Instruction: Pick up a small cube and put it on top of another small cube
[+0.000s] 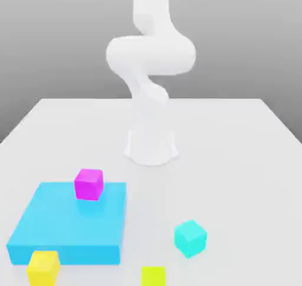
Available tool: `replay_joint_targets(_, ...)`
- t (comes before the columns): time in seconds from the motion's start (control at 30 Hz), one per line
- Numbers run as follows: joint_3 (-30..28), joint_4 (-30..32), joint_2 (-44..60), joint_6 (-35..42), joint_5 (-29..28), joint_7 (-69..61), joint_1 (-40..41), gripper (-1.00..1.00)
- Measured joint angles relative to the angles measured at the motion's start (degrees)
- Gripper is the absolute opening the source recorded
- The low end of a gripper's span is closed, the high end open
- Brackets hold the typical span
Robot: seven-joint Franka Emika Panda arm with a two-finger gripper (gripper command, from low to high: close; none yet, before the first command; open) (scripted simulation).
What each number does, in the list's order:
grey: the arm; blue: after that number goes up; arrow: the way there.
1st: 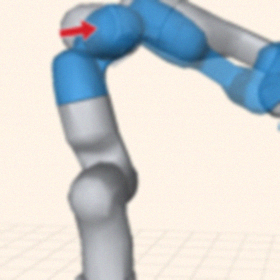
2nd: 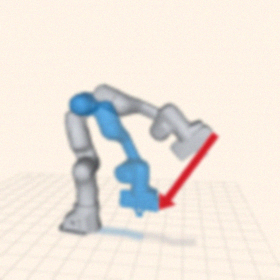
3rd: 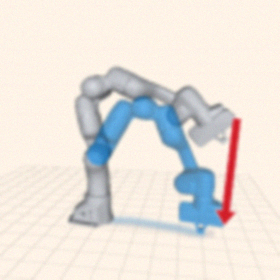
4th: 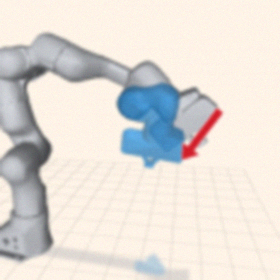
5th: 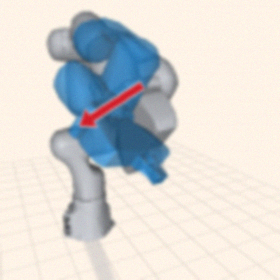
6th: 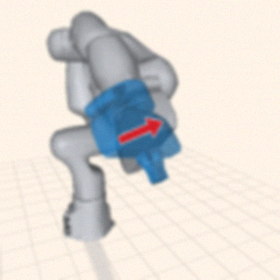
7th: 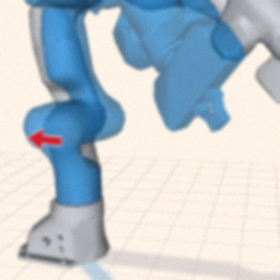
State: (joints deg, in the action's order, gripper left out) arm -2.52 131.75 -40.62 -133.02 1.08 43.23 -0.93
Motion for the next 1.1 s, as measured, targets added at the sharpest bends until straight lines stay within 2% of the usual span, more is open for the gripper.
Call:
replay_joint_targets(0.53, -12.9, -0.2, 33.6, -7.9, 9.9, -18.8, -1.9, 0.00)
replay_joint_targets(0.77, -14.4, -0.2, 47.9, -11.5, 12.5, -25.8, 1.6, 0.00)
replay_joint_targets(0.97, -15.9, -0.1, 59.2, -15.2, 11.1, -29.3, 4.3, 0.00)
replay_joint_targets(1.1, -13.8, -1.1, 67.2, -20.5, 13.4, -31.9, 6.9, 0.00)
